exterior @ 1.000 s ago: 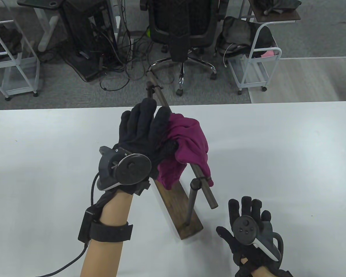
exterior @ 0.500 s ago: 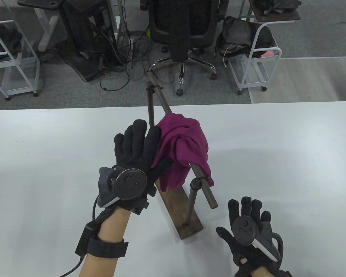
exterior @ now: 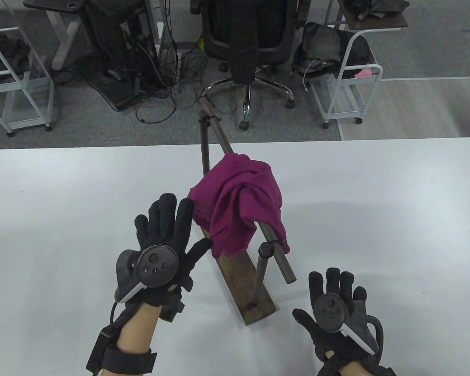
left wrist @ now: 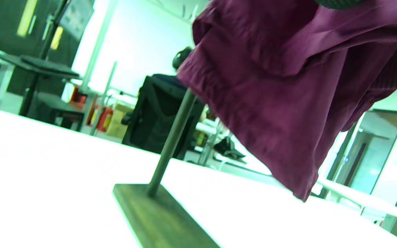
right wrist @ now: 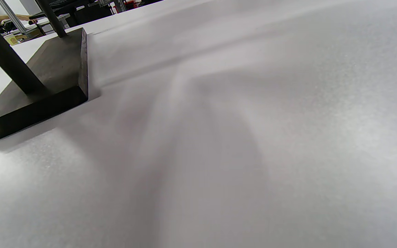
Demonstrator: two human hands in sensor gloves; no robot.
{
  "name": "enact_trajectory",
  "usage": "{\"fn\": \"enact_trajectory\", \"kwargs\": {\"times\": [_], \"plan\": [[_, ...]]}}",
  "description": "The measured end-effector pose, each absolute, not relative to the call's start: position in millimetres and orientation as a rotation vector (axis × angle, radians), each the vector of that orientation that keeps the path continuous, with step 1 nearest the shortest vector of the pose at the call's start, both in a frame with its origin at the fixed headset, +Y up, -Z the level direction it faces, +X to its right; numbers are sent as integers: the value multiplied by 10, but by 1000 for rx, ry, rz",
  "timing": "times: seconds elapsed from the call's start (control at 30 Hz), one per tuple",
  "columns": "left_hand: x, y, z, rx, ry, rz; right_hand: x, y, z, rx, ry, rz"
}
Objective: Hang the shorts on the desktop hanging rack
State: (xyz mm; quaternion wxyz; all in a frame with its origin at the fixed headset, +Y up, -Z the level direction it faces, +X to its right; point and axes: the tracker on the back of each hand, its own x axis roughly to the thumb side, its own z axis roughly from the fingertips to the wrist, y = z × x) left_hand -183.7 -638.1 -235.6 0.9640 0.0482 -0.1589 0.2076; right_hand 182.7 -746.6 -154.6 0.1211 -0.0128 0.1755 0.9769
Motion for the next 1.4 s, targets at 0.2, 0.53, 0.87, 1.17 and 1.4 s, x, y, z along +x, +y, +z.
{"fn": "enact_trajectory", "kwargs": {"times": [0.2,0.53,0.87,1.17,1.4], "plan": [[-2013,-6574,-2262,66,-285,413,1811,-7476,-1548,-38,531,2859],[-2247,-6823,-2057,-7,-241,416,1810,-7475,-1550,-45,527,2862],[-2469,-7063,-1893,-87,-196,445,1822,-7476,-1554,-57,522,2856],[-2539,-7228,-1772,-132,-190,450,1823,-7480,-1564,-62,529,2856],[-2594,-7293,-1684,-188,-196,474,1828,-7482,-1572,-74,521,2855]]}}
